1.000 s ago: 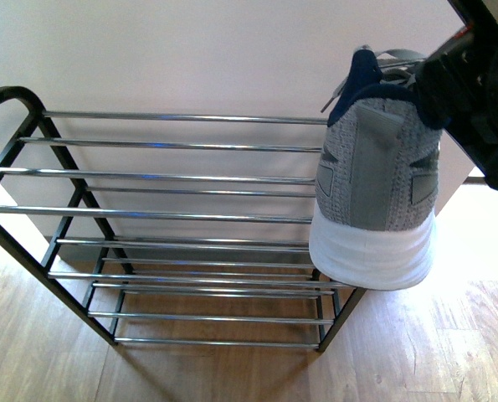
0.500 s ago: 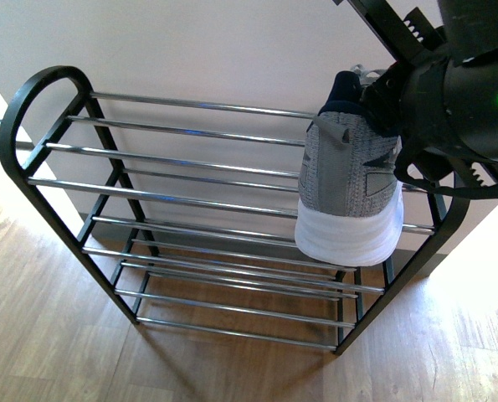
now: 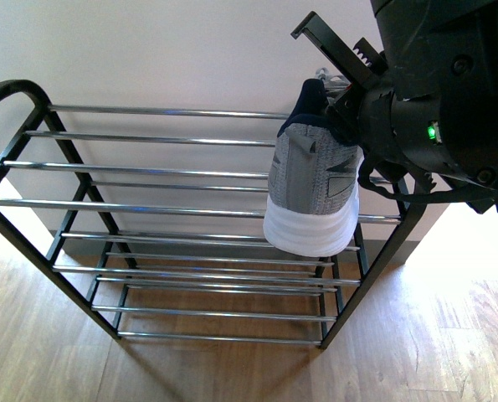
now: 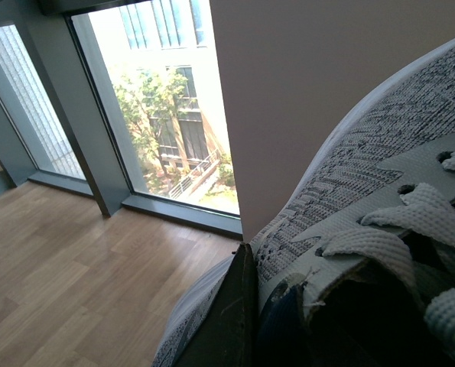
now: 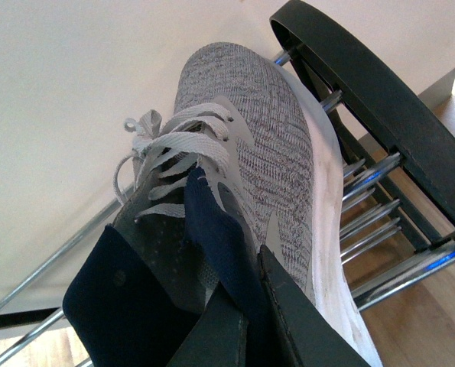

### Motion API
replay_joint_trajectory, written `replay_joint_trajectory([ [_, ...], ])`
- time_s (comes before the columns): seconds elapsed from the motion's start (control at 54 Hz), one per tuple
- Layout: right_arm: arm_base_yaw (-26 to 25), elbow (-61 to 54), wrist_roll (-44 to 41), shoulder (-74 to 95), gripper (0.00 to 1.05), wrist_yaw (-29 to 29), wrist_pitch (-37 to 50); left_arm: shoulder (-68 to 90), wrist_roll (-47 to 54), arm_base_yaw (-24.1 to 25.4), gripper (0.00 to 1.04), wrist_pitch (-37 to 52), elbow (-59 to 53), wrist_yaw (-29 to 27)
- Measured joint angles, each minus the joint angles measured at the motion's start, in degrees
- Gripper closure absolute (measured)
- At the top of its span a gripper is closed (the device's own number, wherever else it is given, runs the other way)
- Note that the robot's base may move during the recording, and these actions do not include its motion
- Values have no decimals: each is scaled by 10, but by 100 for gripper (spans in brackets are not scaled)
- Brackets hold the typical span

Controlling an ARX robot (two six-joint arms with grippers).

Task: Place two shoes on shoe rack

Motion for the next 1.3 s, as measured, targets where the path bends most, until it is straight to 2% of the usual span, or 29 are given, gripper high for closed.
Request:
replay_joint_trajectory([
  [0.241,-41,-12,-64,5,103,-46,49,0,0,0,103,0,0,0],
  [0.555,-101,-42,-119,-11,103,-84,70,0,0,0,103,0,0,0],
  [0.87,-118,-27,-129,11,103,-94,78,0,0,0,103,0,0,0],
  [0.944,-119,-22,-124,15,91,-92,80,0,0,0,103,0,0,0],
  [1.018,-124,-9,-123,22,74,-90,79,0,0,0,103,0,0,0],
  [1.148,-130,0,-121,27,53,-90,76,0,0,0,103,0,0,0],
  [1.296,-140,15,-119,31,22,-114,37,0,0,0,103,0,0,0],
])
